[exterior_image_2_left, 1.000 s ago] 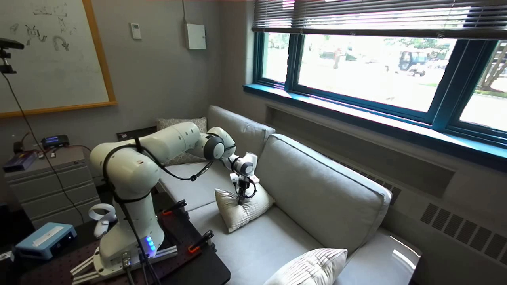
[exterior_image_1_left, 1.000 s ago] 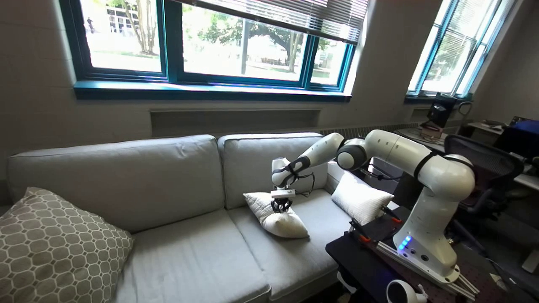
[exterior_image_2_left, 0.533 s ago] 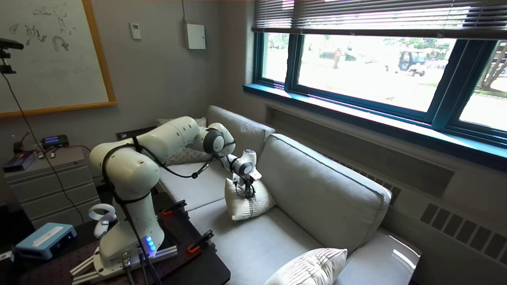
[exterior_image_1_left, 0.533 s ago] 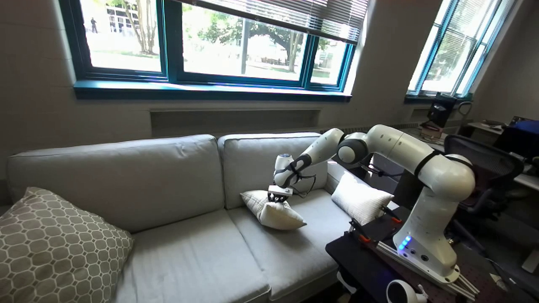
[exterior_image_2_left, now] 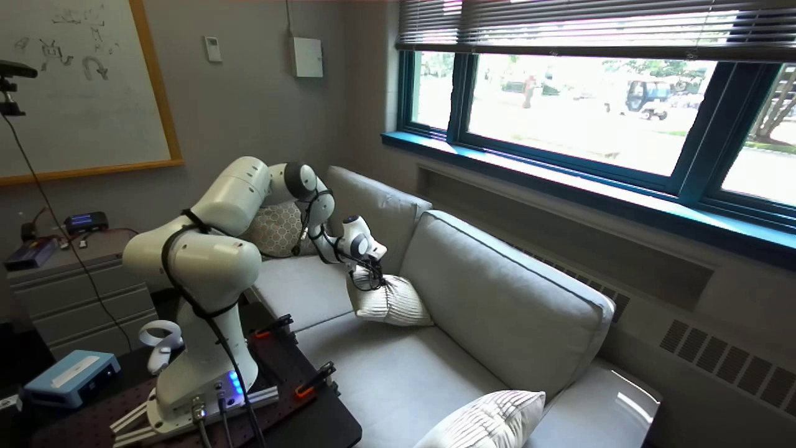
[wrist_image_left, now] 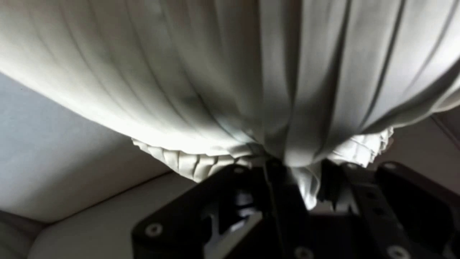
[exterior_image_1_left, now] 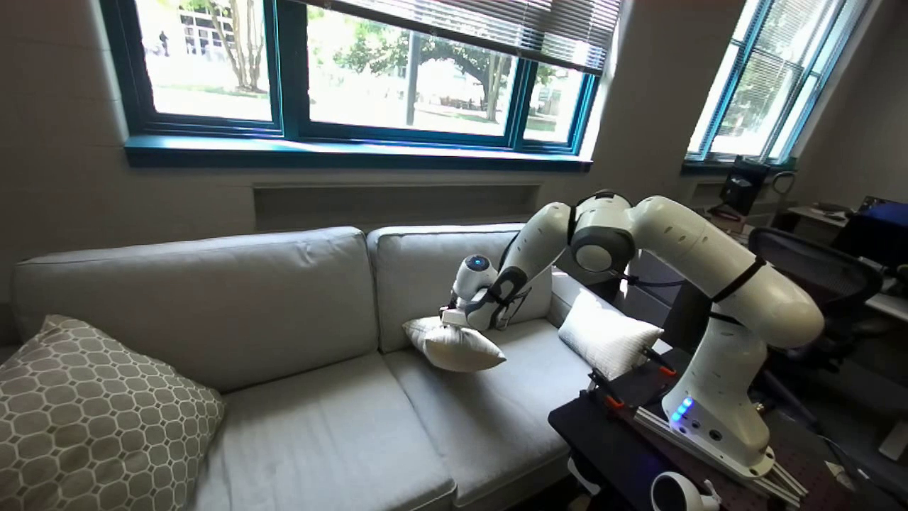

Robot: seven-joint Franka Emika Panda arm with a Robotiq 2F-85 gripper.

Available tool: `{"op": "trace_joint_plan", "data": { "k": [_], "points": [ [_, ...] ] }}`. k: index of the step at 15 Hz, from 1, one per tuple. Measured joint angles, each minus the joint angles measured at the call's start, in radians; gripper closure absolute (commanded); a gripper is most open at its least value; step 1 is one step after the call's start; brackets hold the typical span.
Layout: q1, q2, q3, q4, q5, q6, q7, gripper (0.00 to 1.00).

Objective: Arrange the cushions, one in front of the other, against the arm rest

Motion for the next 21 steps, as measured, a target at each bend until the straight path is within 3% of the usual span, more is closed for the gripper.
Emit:
{"op": "trace_joint_plan", "data": {
  "k": [4,8,12,16,21],
  "points": [
    [0.278,-0.007,-0.242,-0.237,0.116,0.182,0.178,0.97],
    [0.496,-0.002,-0.346,-0.495,0.364,0.302,0.242,0.97],
    [0.669,-0.001,-0.339,-0.754,0.636,0.404,0.273,0.95],
    [0.772,-0.039,-0.227,-0.968,0.911,0.485,0.322,0.97],
    [0.928,-0.122,-0.207,-1.125,0.955,0.468,0.605,0.95]
  ]
}}
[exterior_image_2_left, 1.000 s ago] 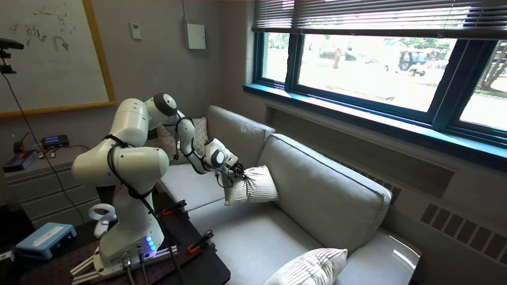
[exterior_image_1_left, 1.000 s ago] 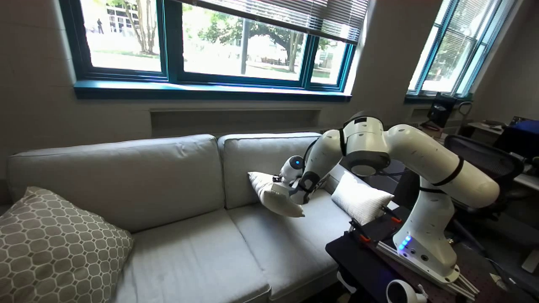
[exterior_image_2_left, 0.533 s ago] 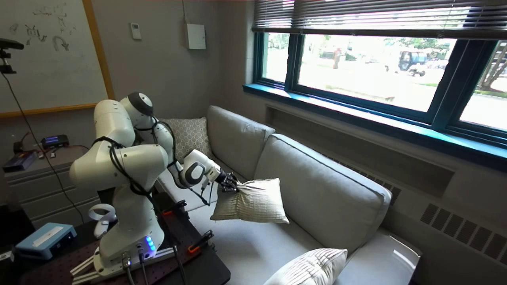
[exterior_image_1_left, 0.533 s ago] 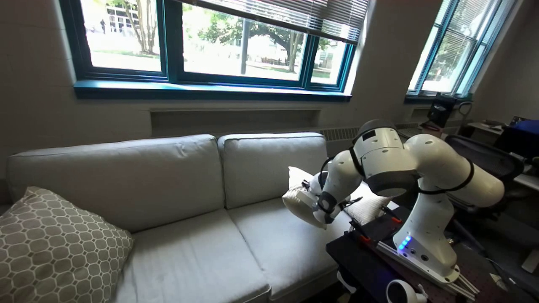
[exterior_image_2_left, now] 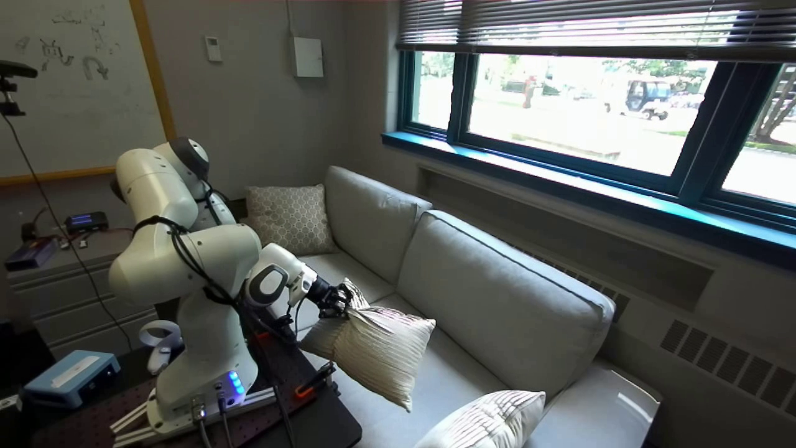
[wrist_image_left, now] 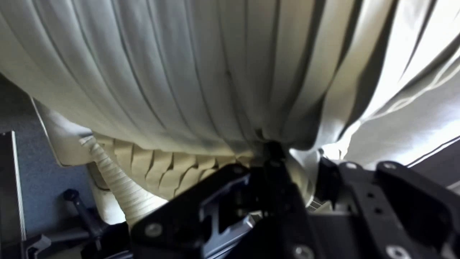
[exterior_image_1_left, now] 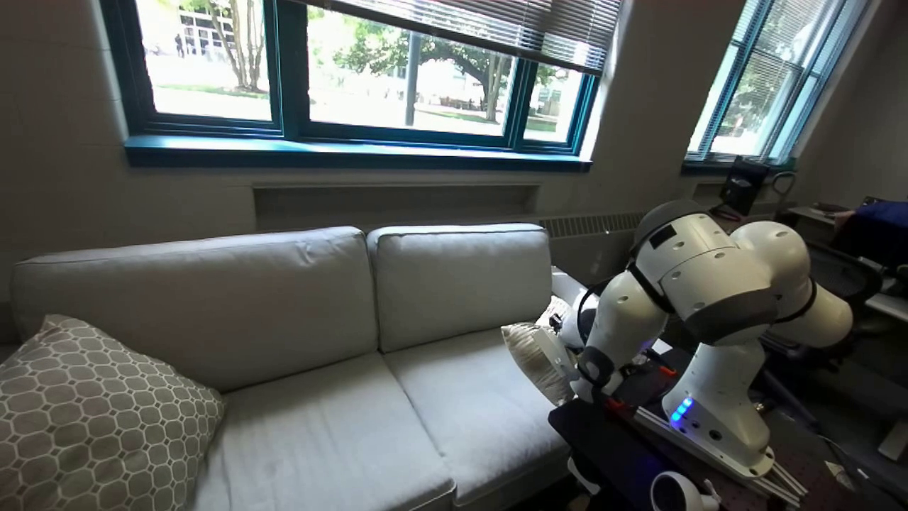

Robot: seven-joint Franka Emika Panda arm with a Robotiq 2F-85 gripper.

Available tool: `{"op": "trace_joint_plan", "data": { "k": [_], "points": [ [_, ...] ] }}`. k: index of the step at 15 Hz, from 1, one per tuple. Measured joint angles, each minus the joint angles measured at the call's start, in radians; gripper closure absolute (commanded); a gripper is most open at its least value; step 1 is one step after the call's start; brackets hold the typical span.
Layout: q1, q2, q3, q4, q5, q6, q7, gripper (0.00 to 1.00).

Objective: Arrange the cushions, one in front of the other, against the arm rest

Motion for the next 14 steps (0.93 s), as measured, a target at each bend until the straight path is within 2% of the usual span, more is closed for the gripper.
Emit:
{"op": "trace_joint_plan", "data": {
  "k": [4,12,14],
  "points": [
    [0.076,-0.056,-0.11,-0.009,-0.152,-0.001,0.095,0.95],
    [0.159,-0.127,-0.475,0.029,-0.518,-0.001,0.165,0.95],
    [0.169,-0.142,-0.564,0.053,-0.665,-0.001,0.154,0.95]
  ]
}}
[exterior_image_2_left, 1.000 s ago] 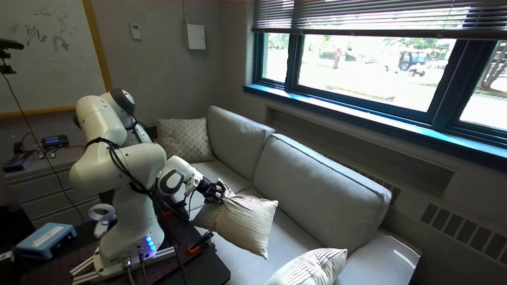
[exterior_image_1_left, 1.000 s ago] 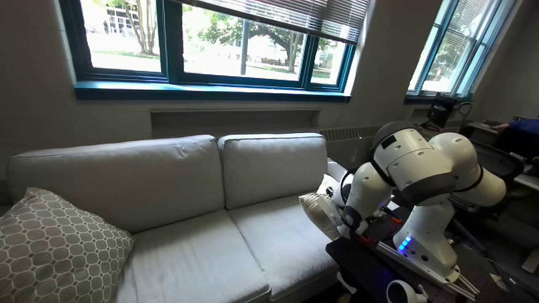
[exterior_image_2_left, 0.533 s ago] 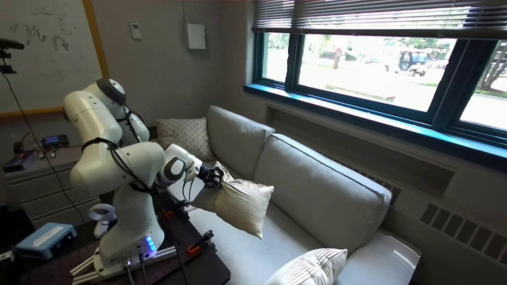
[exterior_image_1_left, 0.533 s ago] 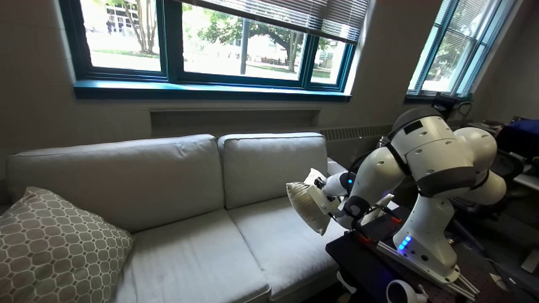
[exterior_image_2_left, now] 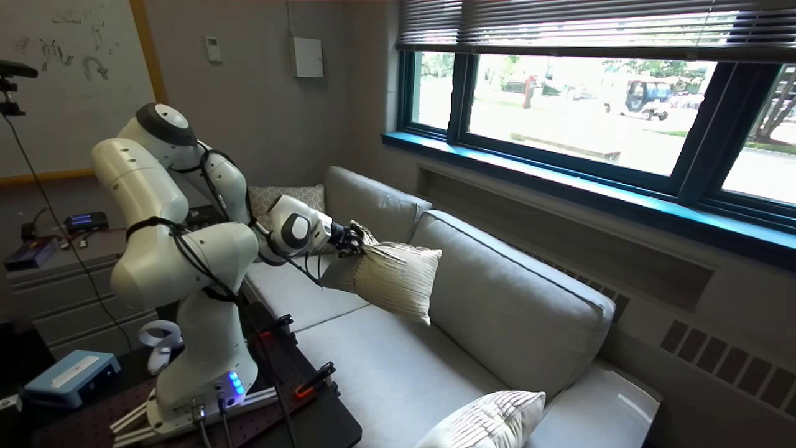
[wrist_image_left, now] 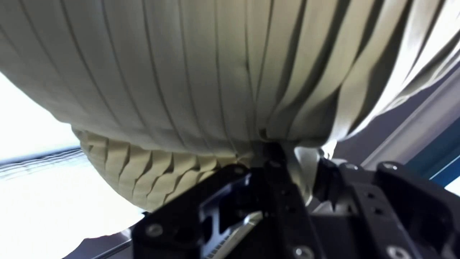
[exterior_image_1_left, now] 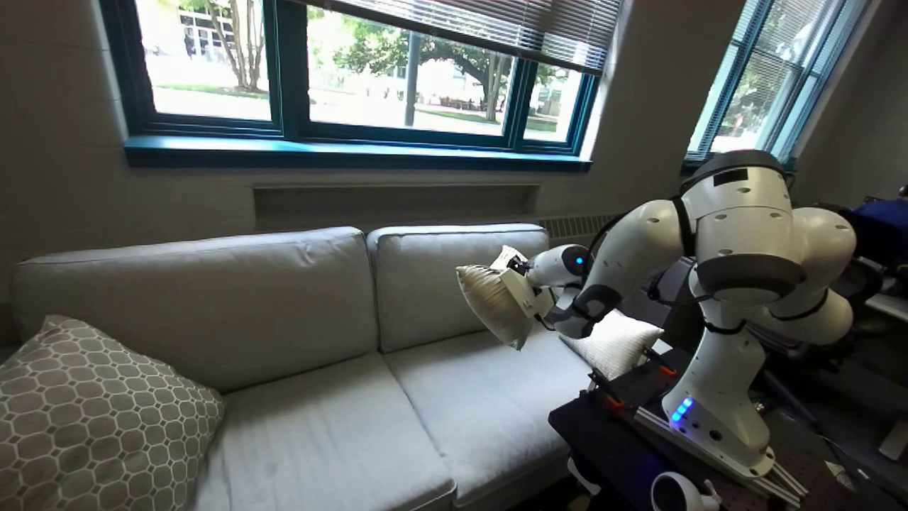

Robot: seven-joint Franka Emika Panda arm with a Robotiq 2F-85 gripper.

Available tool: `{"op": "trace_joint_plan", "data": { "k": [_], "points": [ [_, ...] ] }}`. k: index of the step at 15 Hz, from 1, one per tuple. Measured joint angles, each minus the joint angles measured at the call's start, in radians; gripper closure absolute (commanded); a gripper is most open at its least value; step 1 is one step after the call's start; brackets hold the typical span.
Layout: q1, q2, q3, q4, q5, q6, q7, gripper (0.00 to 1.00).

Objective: Arrange the cushions, one in front of the other, against the arm rest

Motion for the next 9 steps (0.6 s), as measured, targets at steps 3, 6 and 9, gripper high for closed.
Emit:
{"op": "trace_joint_plan", "data": {
  "k": [3,6,9],
  "points": [
    [-0.023,-0.045,-0.056,0.046,-0.095,0.0,-0.123,0.94],
    [-0.069,-0.112,-0.069,0.115,-0.153,0.0,-0.252,0.95],
    [-0.157,-0.211,-0.029,0.188,-0.166,0.0,-0.439,0.95]
  ]
}}
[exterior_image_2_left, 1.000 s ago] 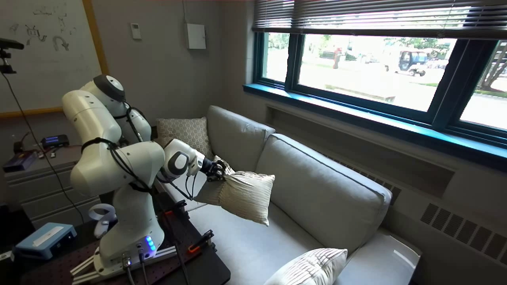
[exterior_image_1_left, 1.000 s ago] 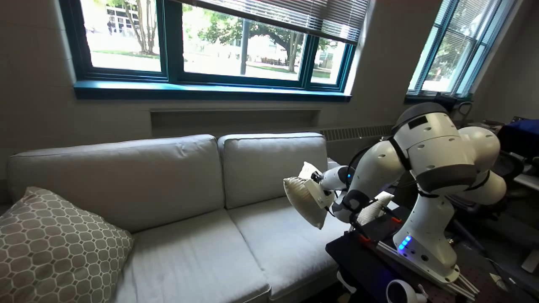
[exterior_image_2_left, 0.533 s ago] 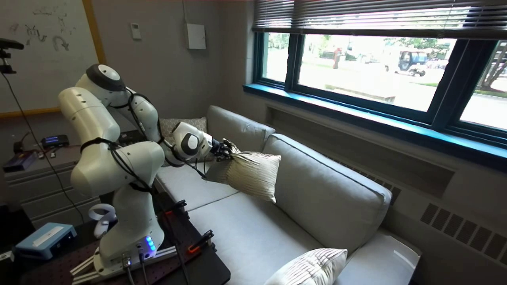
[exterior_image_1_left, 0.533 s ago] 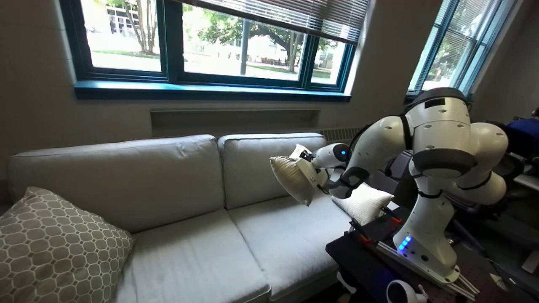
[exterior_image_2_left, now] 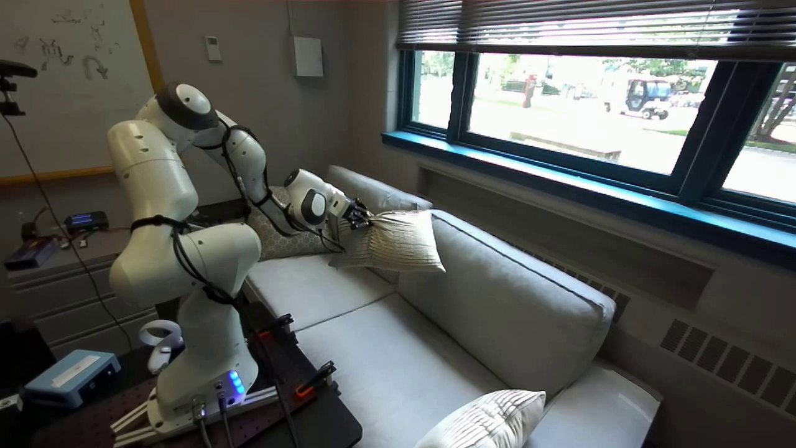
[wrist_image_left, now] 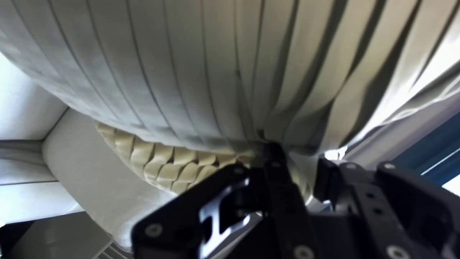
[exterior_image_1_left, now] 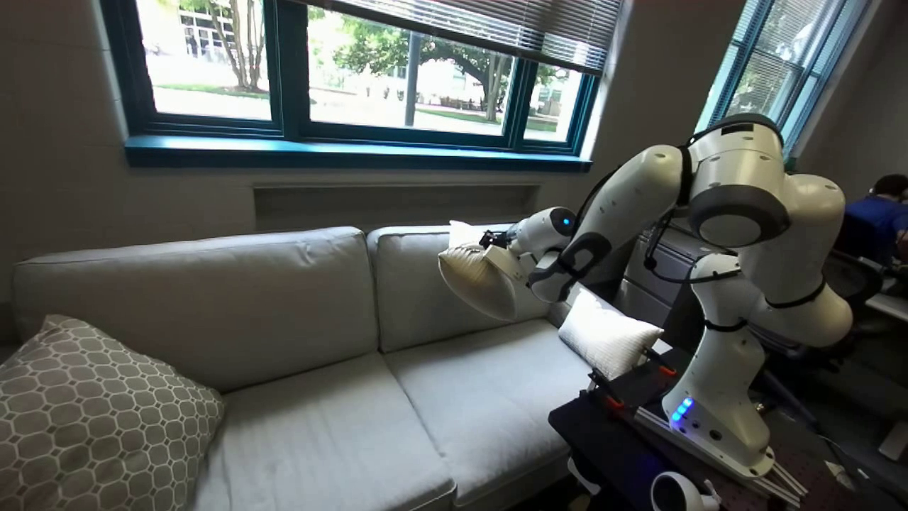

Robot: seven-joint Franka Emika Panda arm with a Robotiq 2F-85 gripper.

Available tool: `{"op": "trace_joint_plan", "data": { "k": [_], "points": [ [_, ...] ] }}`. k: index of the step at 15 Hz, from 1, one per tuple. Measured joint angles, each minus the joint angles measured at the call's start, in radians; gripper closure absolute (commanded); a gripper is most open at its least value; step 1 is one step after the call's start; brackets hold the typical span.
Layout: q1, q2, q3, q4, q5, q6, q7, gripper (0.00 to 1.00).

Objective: Arrange the cushions, one in front of the other, against the arm rest

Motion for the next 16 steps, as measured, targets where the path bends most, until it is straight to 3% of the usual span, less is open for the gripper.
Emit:
{"op": "trace_joint_plan", "data": {
  "k": [3,10,13,16],
  "points": [
    [-0.198,-0.123,0.121,0.032,-0.112,0.0,-0.162,0.96],
    [-0.782,-0.303,0.437,0.013,-0.726,0.002,-0.226,0.95],
    [-1.033,-0.374,0.626,0.016,-0.962,0.003,-0.198,0.95],
    [-1.284,-0.418,0.87,0.027,-1.194,0.002,-0.079,0.95]
  ]
}}
